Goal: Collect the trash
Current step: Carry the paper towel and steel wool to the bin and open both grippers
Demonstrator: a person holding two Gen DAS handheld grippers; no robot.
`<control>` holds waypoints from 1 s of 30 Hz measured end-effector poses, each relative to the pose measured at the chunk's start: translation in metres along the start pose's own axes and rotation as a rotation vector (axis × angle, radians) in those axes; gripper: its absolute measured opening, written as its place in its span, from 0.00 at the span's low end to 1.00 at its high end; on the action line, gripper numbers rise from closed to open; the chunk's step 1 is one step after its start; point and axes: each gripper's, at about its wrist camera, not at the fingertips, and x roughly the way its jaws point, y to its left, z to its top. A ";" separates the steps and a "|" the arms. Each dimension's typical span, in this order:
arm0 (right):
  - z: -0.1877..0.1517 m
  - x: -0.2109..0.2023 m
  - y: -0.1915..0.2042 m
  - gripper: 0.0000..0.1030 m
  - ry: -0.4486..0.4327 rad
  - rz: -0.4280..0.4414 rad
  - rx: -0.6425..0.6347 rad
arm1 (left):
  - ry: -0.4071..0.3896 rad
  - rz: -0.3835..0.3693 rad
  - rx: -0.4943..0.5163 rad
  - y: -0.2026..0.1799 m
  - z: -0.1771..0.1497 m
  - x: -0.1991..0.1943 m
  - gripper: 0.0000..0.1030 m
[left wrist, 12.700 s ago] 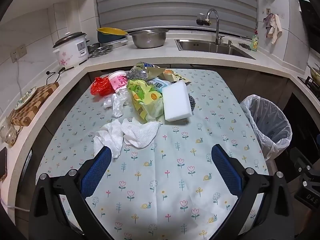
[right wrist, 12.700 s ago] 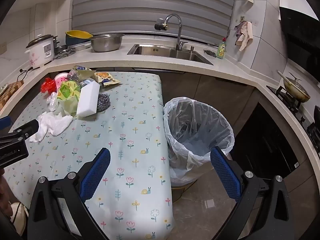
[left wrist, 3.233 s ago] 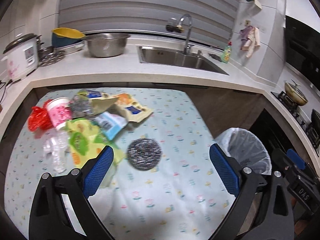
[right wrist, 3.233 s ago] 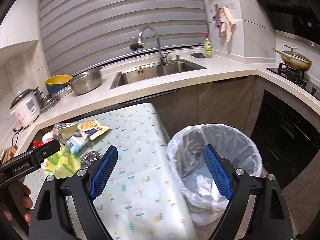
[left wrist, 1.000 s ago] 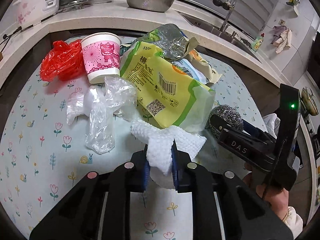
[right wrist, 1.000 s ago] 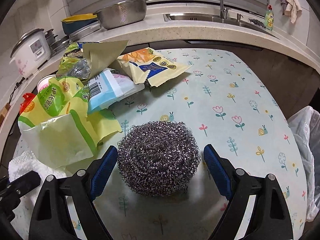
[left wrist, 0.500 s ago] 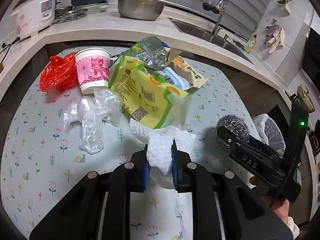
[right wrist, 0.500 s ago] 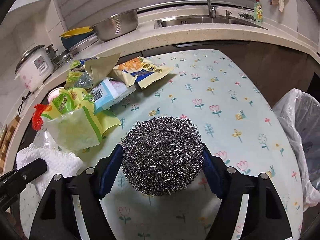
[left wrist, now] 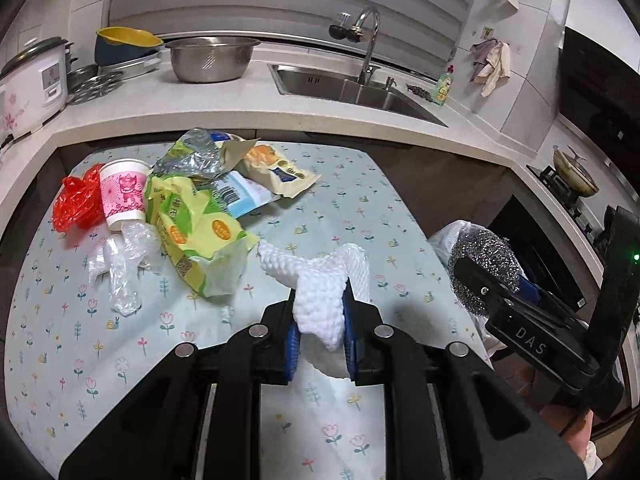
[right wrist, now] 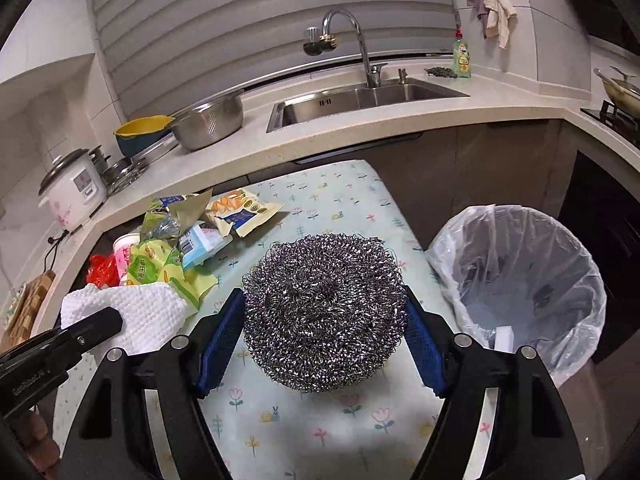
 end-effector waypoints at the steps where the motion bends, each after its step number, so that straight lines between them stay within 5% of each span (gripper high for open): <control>1: 0.000 -0.006 -0.006 0.70 -0.008 -0.005 0.006 | -0.003 -0.007 0.008 -0.007 0.001 -0.002 0.17; 30: -0.009 -0.088 -0.152 0.70 -0.104 -0.139 0.171 | -0.026 -0.148 0.213 -0.184 0.009 0.009 0.17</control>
